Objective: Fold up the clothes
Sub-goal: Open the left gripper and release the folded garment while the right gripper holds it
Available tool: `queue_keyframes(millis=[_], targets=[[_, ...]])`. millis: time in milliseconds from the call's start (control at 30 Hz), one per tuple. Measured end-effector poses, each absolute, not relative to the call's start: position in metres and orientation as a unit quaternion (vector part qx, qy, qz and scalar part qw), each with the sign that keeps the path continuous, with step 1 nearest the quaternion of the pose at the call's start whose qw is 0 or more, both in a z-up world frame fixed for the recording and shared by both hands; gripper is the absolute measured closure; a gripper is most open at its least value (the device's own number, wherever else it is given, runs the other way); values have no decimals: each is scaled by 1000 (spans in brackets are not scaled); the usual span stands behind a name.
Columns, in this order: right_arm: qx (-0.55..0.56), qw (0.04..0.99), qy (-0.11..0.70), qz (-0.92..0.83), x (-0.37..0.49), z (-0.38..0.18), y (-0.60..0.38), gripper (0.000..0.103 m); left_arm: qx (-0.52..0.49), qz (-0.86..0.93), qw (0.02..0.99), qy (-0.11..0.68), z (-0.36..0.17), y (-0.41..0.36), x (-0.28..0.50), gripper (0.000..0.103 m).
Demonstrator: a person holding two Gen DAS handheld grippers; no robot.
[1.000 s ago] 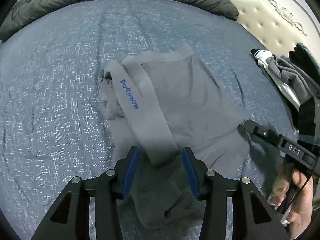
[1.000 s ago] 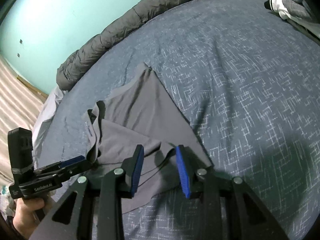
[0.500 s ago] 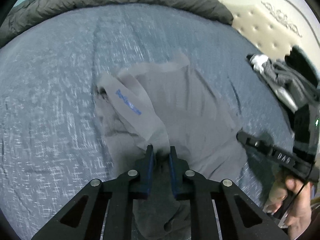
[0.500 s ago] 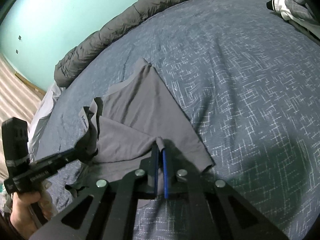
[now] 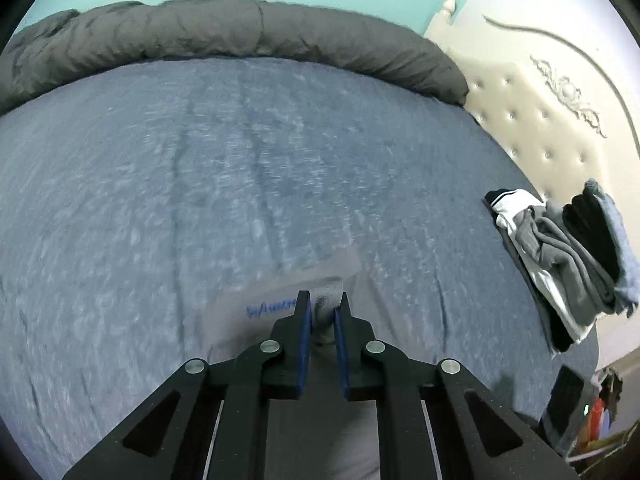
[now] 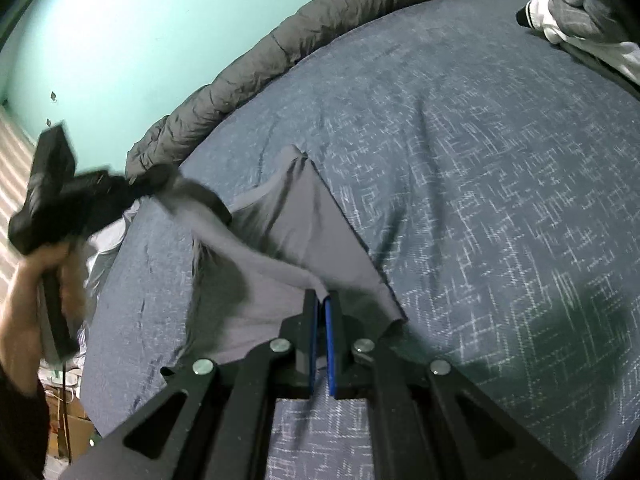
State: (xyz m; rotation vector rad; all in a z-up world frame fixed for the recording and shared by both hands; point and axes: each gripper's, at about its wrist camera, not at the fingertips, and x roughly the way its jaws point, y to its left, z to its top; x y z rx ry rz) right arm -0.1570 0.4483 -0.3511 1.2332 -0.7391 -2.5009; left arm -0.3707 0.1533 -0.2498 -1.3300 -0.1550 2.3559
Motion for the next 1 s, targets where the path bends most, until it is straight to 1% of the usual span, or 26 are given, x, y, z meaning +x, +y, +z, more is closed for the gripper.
queue_keyframes(millis=[133, 233, 400, 433, 467, 500, 567, 600, 633, 667, 733, 833, 1000], targets=[[424, 123, -259, -859, -154, -351, 458, 100, -498, 840, 213, -36, -256, 183, -397, 92], [427, 115, -264, -857, -154, -354, 466, 100, -513, 831, 214, -24, -271, 207, -413, 92], [443, 108, -270, -848, -155, -364, 474, 100, -526, 825, 207, -22, -290, 229, -426, 91], [445, 107, -269, -847, -156, -365, 475, 100, -530, 823, 203, -23, -294, 232, -428, 89], [448, 106, -270, -845, -157, -367, 476, 100, -534, 821, 199, -24, -298, 235, -431, 88], [453, 106, -271, -843, -157, -370, 476, 100, -541, 819, 191, -26, -303, 237, -434, 84], [460, 104, -271, -839, -161, -373, 475, 100, -536, 819, 203, -19, -305, 239, -434, 81], [461, 104, -270, -839, -161, -373, 475, 100, -530, 822, 207, -12, -303, 240, -432, 78], [461, 105, -270, -839, -161, -374, 475, 100, -524, 826, 208, -4, -300, 239, -430, 71], [462, 106, -270, -838, -161, -374, 475, 100, -520, 827, 213, -8, -297, 236, -428, 69], [462, 106, -272, -837, -160, -375, 476, 100, -510, 830, 224, -14, -290, 227, -424, 69], [462, 105, -278, -836, -160, -375, 476, 100, -497, 839, 222, 14, -285, 219, -418, 69], [461, 101, -285, -834, -160, -377, 477, 100, -508, 835, 205, 51, -296, 209, -417, 69]])
